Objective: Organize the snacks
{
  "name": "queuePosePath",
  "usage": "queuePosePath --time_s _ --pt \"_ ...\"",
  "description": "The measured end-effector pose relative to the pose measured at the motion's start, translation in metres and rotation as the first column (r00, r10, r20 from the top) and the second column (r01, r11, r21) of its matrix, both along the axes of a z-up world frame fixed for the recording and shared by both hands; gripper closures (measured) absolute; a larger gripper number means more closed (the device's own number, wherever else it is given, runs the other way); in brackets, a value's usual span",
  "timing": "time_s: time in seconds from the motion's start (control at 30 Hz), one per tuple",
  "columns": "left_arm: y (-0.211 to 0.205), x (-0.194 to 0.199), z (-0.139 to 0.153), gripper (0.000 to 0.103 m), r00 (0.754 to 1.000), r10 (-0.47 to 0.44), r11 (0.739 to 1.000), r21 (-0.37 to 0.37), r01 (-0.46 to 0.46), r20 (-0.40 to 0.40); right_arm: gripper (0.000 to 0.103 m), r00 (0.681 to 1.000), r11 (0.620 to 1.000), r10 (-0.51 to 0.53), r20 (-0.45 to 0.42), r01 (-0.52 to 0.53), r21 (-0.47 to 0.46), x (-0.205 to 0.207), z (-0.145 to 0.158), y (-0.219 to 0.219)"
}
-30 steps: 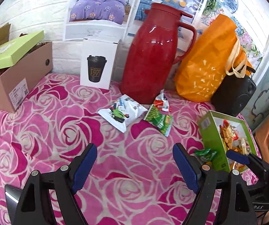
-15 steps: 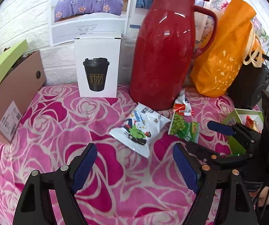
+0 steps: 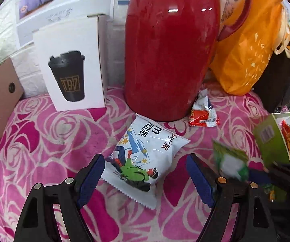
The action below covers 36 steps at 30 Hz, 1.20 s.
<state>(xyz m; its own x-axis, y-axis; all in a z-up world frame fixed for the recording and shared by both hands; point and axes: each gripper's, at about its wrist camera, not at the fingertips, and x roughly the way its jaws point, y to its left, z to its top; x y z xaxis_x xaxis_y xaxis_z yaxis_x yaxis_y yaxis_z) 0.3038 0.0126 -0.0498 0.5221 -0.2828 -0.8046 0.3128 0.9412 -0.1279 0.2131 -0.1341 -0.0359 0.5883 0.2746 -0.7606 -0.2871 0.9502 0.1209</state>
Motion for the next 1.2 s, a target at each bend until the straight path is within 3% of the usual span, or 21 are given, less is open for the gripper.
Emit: queuePosePath --time_s 0.1,0.23,0.4,0.67,0.93,0.97,1.0,1.03,1.1,1.2 --pt "-0.004 0.002 -0.007 0.019 1.0 0.014 0.999 0.032 -0.014 0.013 0.082 1.0 1.0 0.016 0.011 -0.016 -0.017 -0.023 0.003 0.001" --pt "-0.007 0.0 -0.007 0.037 1.0 0.014 0.998 0.058 -0.015 0.017 0.082 1.0 1.0 0.008 -0.007 -0.008 -0.009 -0.044 -0.003 -0.002" --pt "-0.014 -0.002 -0.009 0.043 0.999 0.011 0.994 0.105 -0.014 0.031 0.082 1.0 1.0 -0.007 -0.006 0.007 0.007 -0.057 0.001 -0.007" --pt "-0.014 -0.005 -0.007 0.047 0.999 0.041 0.993 0.111 -0.045 0.035 0.083 1.0 1.0 -0.015 0.023 0.015 0.025 -0.065 0.013 -0.01" --pt "0.007 -0.035 0.037 0.048 0.995 0.054 0.998 0.013 -0.056 0.079 0.083 0.999 0.999 -0.021 0.027 0.02 0.047 -0.07 0.021 -0.01" --pt "0.011 -0.045 0.047 0.048 0.994 0.051 0.999 -0.003 -0.051 0.097 0.081 1.0 0.999 -0.02 0.023 0.019 0.05 -0.07 0.02 -0.01" --pt "0.012 -0.053 0.053 0.048 0.993 0.049 0.999 -0.011 -0.048 0.109 0.073 1.0 0.999 -0.015 0.02 0.014 0.048 -0.07 0.02 -0.01" --pt "0.015 -0.061 0.06 0.048 0.992 0.047 0.999 -0.019 -0.045 0.119 0.058 1.0 0.999 -0.014 0.021 0.013 0.043 -0.07 0.019 -0.008" --pt "0.021 -0.083 0.071 0.048 0.99 0.04 0.999 -0.028 -0.036 0.133 0.037 1.0 1.0 -0.003 0.008 0.003 0.029 -0.069 0.015 -0.005" --pt "0.028 -0.115 0.071 0.048 0.991 0.037 0.999 -0.029 -0.034 0.125 0.036 1.0 0.999 0.02 -0.011 -0.02 0.036 -0.066 0.005 0.002"
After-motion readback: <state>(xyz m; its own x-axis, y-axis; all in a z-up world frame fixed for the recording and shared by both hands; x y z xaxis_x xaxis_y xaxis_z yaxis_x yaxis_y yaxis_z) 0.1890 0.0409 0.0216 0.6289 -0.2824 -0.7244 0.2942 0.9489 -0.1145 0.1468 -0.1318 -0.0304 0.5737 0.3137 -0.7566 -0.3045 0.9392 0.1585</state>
